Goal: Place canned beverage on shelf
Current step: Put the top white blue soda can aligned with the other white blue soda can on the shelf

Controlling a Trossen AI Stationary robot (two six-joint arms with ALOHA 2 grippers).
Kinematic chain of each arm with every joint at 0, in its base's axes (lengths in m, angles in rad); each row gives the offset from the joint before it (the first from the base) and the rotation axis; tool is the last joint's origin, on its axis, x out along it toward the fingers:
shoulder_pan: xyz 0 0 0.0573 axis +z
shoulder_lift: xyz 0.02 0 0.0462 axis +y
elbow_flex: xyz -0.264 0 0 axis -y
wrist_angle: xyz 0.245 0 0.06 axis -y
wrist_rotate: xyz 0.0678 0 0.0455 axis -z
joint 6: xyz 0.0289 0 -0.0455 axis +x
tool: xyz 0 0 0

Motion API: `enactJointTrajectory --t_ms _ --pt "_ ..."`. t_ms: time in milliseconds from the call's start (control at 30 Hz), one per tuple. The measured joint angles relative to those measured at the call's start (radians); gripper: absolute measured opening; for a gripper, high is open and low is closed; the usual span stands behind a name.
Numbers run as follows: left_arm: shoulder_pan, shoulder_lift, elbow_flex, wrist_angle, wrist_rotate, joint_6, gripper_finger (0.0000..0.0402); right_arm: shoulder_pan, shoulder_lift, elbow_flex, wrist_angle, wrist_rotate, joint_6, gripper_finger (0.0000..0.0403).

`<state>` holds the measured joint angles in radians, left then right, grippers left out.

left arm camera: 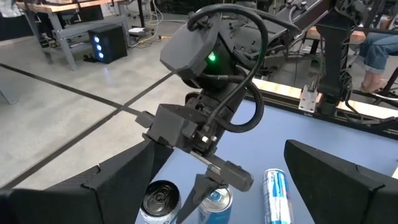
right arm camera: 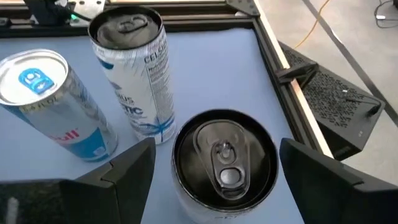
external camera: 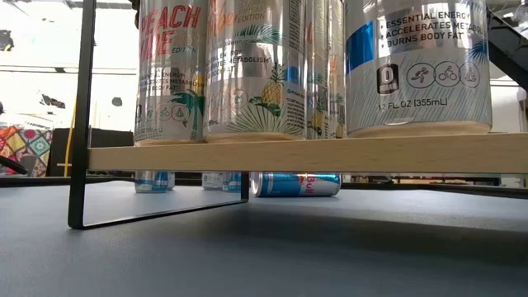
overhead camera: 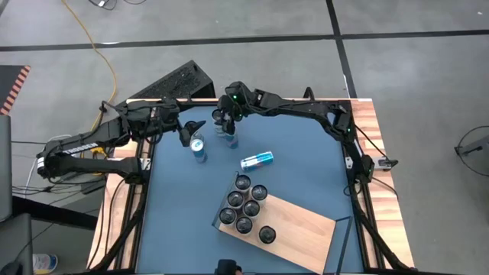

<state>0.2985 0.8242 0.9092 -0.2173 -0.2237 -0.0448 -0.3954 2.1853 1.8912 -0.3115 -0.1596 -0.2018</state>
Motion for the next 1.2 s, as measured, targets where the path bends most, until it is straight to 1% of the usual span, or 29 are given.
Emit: enactJointTrajectory --t_ms 133,233,400,533,567,600,700,767,833,933,1067,1133,1200 --pt "0.000 0.000 0.000 0.000 0.000 0.000 0.0348 0.008 0.013 0.001 0.005 0.009 -0.008 0.0322" --pt "0.000 0.000 0.000 0.000 0.000 0.000 0.0348 0.011 0.015 -0.001 0.001 0.020 -0.009 0.0308" --pt "0.000 0.000 0.000 -0.001 0.000 -0.003 0.0348 0.007 0.014 0.000 0.006 0.034 -0.008 0.0263" --pt "0.000 0.000 0.000 -0.001 0.000 -0.003 0.0348 0.007 0.014 0.000 0.006 0.046 -0.009 0.0214" --pt "0.000 0.000 0.000 -0.001 0.000 -0.003 0.0348 0.008 0.014 0.000 0.005 0.065 -0.010 0.0203" --pt "0.000 0.000 0.000 -0.001 0.000 -0.004 0.0348 0.012 0.013 0.000 0.006 0.094 -0.009 0.0201" --pt "0.000 0.000 0.000 -0.002 0.000 -0.004 0.0348 0.027 0.007 0.000 0.007 0.213 -0.002 0.0201" --pt "0.000 0.000 0.000 -0.002 0.000 -0.004 0.0348 0.036 -0.004 -0.002 -0.007 0.255 -0.001 0.0201" --pt "0.000 0.000 0.000 -0.004 0.000 -0.004 0.0348 0.039 -0.024 -0.003 -0.021 0.272 0.003 0.0201" --pt "0.000 0.000 0.000 -0.005 0.000 -0.004 0.0348 0.053 -0.086 -0.003 -0.042 0.314 0.011 0.0201" --pt "0.000 0.000 0.000 -0.004 0.000 -0.004 0.0348 0.078 -0.236 -0.002 -0.104 0.395 0.018 0.0201" --pt "0.000 0.000 0.000 -0.004 0.000 -0.004 0.0348 0.084 -0.320 0.000 -0.168 0.424 0.027 0.0201" --pt "0.000 0.000 0.000 -0.004 0.000 -0.012 0.0348 0.091 -0.407 0.000 -0.266 0.477 0.053 0.0201"
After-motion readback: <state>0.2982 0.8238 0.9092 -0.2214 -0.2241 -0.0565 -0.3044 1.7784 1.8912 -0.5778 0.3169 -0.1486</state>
